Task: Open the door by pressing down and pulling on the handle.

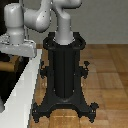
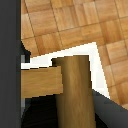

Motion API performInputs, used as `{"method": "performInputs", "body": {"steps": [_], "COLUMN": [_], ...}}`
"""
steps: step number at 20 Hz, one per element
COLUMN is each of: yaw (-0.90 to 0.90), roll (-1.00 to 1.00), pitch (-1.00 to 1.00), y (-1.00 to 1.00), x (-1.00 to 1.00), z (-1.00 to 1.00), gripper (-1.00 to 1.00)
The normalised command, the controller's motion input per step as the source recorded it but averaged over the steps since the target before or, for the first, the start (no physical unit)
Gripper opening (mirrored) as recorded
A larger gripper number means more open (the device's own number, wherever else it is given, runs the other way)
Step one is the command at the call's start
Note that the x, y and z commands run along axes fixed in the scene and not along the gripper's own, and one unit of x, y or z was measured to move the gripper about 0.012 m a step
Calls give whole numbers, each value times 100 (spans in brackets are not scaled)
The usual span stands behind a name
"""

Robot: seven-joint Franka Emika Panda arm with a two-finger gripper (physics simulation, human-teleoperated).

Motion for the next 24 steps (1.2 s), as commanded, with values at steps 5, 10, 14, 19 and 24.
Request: {"method": "performInputs", "body": {"steps": [5, 10, 14, 19, 24], "yaw": [0, 0, 0, 0, 0], "roll": [0, 0, 0, 0, 0], "pitch": [-12, -12, -11, -18, -9], "y": [0, 0, 0, 0, 0], "x": [0, 0, 0, 0, 0], "z": [-60, -40, -50, -20, -60], "gripper": [-100, -100, -100, -100, -100]}}
